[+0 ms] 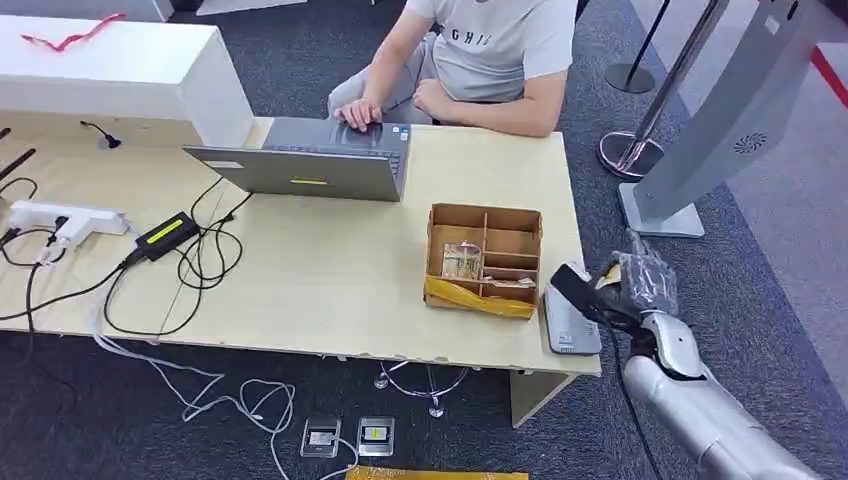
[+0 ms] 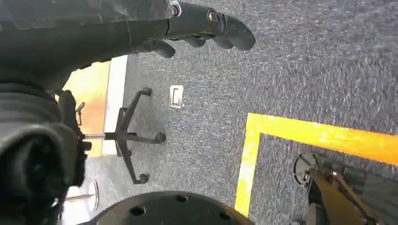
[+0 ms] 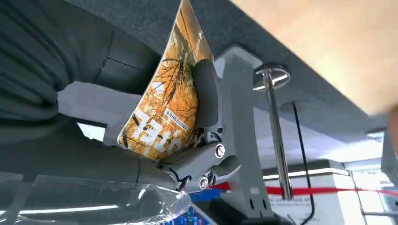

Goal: Pass the card to the sensor for recognition and then transmit it.

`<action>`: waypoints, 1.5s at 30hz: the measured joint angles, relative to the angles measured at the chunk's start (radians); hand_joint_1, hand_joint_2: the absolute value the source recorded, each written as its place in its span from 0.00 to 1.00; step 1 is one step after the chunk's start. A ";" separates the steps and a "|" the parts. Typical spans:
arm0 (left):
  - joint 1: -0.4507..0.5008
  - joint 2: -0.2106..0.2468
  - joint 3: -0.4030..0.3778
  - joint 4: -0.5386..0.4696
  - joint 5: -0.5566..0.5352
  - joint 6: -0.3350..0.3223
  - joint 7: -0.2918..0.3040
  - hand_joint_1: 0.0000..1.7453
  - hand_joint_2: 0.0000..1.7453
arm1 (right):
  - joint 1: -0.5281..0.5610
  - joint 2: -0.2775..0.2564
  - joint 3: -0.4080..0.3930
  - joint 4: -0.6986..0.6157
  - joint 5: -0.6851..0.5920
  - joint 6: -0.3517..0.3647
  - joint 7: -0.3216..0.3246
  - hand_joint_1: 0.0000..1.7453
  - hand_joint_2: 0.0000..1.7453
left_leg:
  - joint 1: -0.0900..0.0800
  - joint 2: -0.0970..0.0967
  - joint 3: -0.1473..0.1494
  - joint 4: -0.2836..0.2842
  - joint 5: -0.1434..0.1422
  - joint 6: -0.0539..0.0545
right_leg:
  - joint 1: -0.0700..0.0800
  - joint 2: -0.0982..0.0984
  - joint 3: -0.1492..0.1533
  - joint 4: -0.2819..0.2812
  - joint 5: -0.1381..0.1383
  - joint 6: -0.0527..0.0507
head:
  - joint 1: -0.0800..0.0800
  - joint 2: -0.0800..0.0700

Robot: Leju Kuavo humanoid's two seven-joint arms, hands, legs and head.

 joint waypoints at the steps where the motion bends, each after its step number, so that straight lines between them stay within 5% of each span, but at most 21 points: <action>1: 0.000 0.001 0.000 0.000 -0.002 -0.005 0.000 0.00 0.00 | -0.016 -0.003 -0.007 -0.017 0.000 0.000 0.002 1.00 1.00 | 0.000 0.000 0.000 0.000 0.000 0.000 | 0.000 0.000 0.000 0.000 0.000 0.000 | -0.001 0.000; 11: 0.000 0.005 0.000 0.000 -0.030 -0.028 0.009 0.00 0.00 | -0.155 0.003 -0.025 -0.158 0.023 0.037 0.044 1.00 1.00 | 0.000 0.000 -0.002 0.000 0.000 0.000 | 0.000 0.000 -0.001 0.000 0.000 0.000 | -0.001 0.000; 20: 0.000 0.005 0.000 0.000 -0.031 -0.022 0.006 0.00 0.00 | -0.196 0.062 0.001 -0.201 0.002 0.039 0.008 1.00 1.00 | 0.001 -0.001 -0.003 0.000 0.000 0.000 | 0.000 0.000 -0.001 0.000 0.000 0.000 | 0.000 0.000; 29: -0.001 0.003 0.000 0.000 -0.025 -0.020 0.024 0.00 0.00 | -0.199 0.143 0.054 -0.181 -0.010 0.029 -0.028 1.00 1.00 | 0.001 -0.002 -0.003 0.000 0.000 0.000 | 0.001 -0.001 -0.002 0.000 0.000 0.000 | 0.000 0.000; 45: 0.000 0.003 0.006 0.006 -0.022 -0.020 0.036 0.00 0.00 | -0.195 0.168 0.094 -0.122 -0.054 -0.014 -0.047 1.00 1.00 | 0.001 -0.001 -0.003 0.000 0.000 0.000 | 0.001 0.000 -0.002 -0.001 0.000 0.000 | 0.000 0.000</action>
